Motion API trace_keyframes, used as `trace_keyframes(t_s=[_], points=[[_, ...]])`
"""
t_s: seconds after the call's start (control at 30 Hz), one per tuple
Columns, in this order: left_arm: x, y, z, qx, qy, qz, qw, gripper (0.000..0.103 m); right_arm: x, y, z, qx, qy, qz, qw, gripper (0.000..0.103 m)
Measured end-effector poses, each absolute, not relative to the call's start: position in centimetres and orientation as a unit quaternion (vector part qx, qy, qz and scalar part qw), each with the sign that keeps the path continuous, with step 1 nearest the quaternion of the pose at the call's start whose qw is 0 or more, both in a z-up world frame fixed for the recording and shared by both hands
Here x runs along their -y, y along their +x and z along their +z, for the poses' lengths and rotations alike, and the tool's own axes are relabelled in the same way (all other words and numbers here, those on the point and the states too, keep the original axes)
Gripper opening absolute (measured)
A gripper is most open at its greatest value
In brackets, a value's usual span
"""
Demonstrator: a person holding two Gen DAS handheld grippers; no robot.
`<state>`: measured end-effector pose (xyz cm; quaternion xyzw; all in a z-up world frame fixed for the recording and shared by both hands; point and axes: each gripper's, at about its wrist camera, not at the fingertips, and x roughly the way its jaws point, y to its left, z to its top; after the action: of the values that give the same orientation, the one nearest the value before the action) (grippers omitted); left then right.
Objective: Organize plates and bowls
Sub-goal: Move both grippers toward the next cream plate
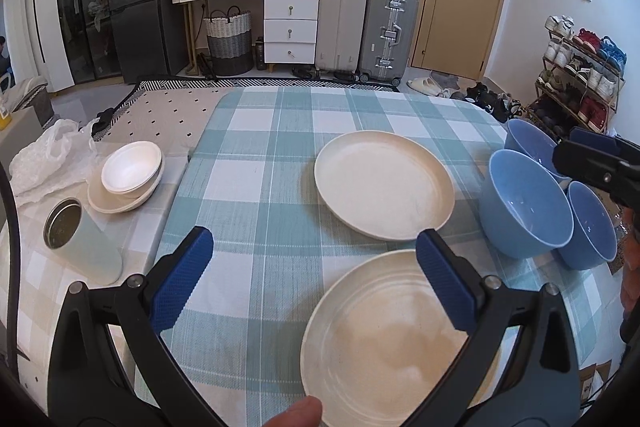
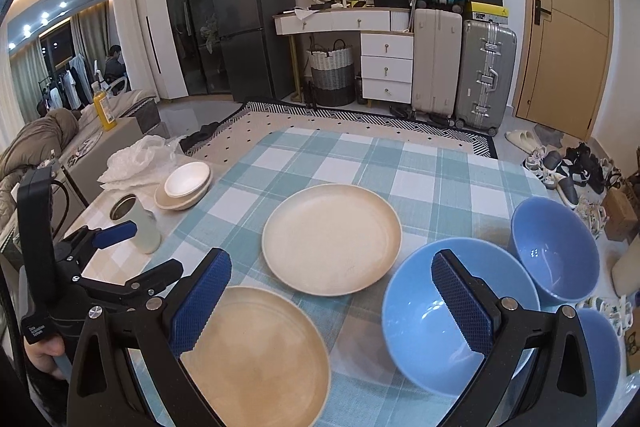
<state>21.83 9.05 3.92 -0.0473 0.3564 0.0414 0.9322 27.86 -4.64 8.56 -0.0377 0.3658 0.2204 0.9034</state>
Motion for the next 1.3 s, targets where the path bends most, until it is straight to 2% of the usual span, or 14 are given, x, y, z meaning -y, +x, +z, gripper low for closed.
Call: trace_keyframes(t_s=[0.6, 1.07, 1.3], points=[[-10.0, 30.0, 0.6, -0.399, -0.056, 0.03, 0.915, 0.101, 4.1, 36.4, 4.3, -0.429, -0.052, 0.199, 0.879, 0.101], [-9.4, 33.1, -1.5, -0.421, -0.046, 0.023, 0.906, 0.101, 3.0, 40.5, 2.1, -0.464, -0.049, 0.186, 0.865, 0.098], [-9.7, 34.2, -2.6, -0.435, -0.052, 0.025, 0.899, 0.101, 2.6, 42.8, -0.1, -0.497, -0.045, 0.171, 0.85, 0.093]])
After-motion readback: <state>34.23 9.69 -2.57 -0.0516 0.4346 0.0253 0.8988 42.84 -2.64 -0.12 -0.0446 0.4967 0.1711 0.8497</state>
